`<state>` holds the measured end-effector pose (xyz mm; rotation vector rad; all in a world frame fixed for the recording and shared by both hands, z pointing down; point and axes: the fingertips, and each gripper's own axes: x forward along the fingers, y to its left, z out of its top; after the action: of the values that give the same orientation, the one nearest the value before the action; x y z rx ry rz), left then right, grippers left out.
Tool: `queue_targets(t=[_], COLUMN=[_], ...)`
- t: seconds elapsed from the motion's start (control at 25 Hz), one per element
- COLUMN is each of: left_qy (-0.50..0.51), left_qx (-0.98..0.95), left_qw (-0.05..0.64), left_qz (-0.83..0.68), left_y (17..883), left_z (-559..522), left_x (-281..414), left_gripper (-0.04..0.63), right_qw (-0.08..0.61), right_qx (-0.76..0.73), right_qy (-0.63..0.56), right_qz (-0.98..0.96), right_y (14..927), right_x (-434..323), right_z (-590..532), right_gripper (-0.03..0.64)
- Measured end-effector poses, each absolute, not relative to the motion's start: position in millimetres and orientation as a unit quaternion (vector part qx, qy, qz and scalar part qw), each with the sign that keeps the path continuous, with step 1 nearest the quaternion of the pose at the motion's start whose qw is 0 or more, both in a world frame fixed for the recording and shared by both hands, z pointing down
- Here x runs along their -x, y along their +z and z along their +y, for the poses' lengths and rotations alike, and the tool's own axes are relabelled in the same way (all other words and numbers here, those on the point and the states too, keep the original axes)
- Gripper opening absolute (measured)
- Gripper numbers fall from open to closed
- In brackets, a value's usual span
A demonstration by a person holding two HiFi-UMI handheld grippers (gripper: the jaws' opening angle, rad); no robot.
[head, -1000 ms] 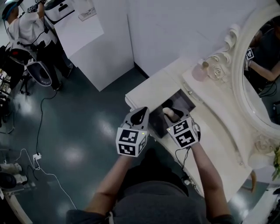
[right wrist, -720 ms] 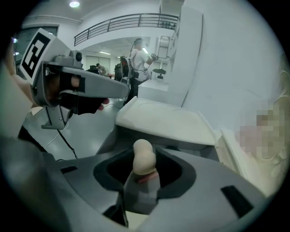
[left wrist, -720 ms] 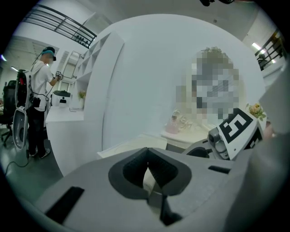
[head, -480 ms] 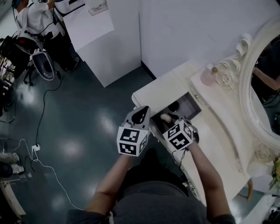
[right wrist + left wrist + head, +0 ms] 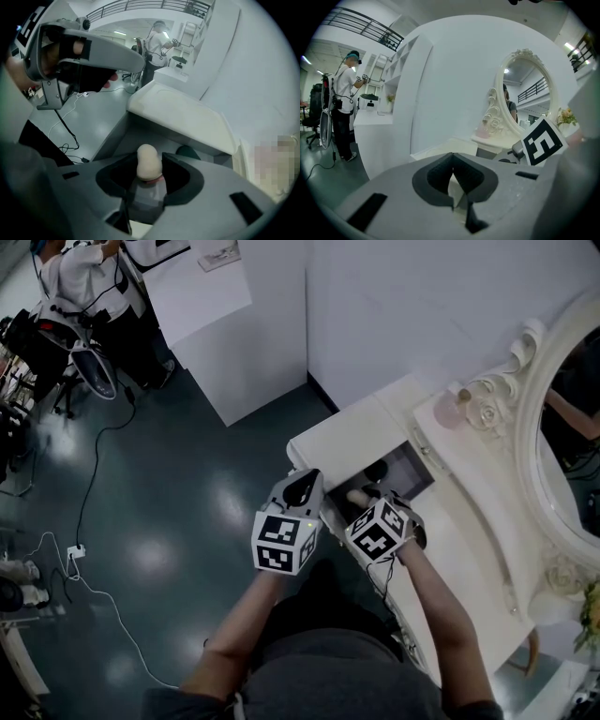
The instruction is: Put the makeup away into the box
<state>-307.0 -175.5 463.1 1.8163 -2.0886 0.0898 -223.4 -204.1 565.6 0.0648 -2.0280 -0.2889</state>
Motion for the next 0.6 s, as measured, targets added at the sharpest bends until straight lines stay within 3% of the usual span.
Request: queue_targets(t=[0.6], left_qy=[0.037], left_qx=[-0.651], left_qw=[0.181], left_qz=[-0.736], left_y=[462], left_z=[-174], left_x=[306], left_gripper=[0.005], right_qw=[0.483], right_qx=[-0.033], right_qy=[-0.065], right_qz=[-0.873], right_y=[553], right_x=[225], right_z=[-204], right_gripper=[0.201])
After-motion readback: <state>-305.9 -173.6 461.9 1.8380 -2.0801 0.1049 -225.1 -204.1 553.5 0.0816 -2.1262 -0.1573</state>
